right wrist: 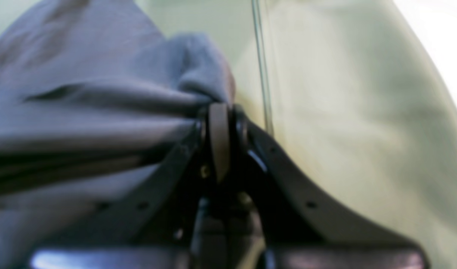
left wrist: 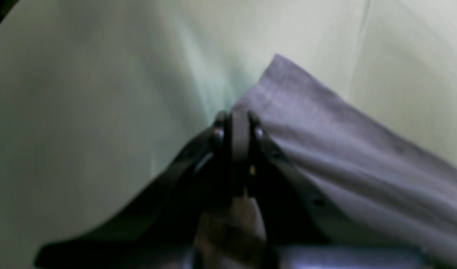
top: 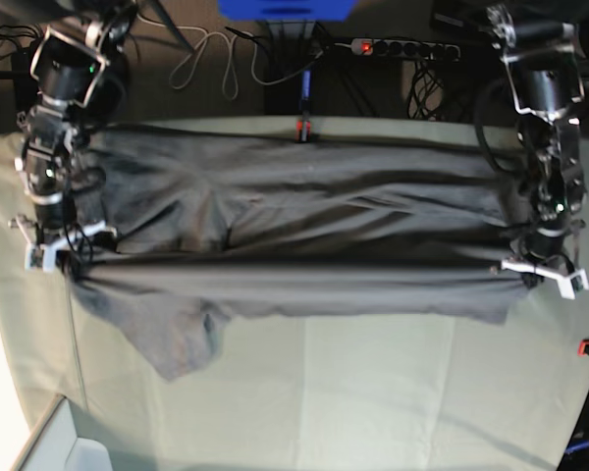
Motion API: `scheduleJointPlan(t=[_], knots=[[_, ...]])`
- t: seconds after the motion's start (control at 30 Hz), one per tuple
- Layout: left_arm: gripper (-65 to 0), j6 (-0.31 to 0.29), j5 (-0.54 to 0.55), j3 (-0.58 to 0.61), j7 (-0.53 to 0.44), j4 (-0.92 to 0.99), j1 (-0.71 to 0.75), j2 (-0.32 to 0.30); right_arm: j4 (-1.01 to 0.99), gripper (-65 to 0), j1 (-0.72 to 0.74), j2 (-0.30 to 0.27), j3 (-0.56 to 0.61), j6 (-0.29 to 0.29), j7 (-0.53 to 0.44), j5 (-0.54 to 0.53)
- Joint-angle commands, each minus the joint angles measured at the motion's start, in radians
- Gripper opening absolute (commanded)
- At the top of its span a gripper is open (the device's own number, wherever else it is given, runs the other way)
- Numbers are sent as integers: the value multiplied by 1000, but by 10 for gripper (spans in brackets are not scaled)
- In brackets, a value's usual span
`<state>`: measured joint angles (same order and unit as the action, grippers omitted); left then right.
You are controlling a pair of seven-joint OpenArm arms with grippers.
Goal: Layout the t-shirt on the table in an organized manner, then fold the t-shirt properly
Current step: 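Lift the grasped edge with both grippers and fold it toward the first fold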
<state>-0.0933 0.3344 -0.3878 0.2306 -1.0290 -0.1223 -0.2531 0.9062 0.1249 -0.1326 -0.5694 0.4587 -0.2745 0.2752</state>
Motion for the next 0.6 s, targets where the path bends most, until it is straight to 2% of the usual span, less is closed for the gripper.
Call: scheduleJointPlan(t=[0.0,0.07,0.13,0.33,0.57], knots=[[-650,5,-1,-12,-27,-27,-7,-18,29,-650,-6,-16,-2,50,-27,-46],[-650,5,-1,-17,-27,-37,22,-18,49,-650,-54,-16,-2,114,-21,-100],[-650,5,-1,-23,-27,-38,49,-16,70,-650,-100,-16,-2,150,-22,-118],[-650,5,1,-29,-32,-38,114,-16,126,-650,-192,-16,-5,154,-29,-119],[-648,4,1,-59,-27,-38,132,2,120,-650,-195,-19,2,154,-22,-118]])
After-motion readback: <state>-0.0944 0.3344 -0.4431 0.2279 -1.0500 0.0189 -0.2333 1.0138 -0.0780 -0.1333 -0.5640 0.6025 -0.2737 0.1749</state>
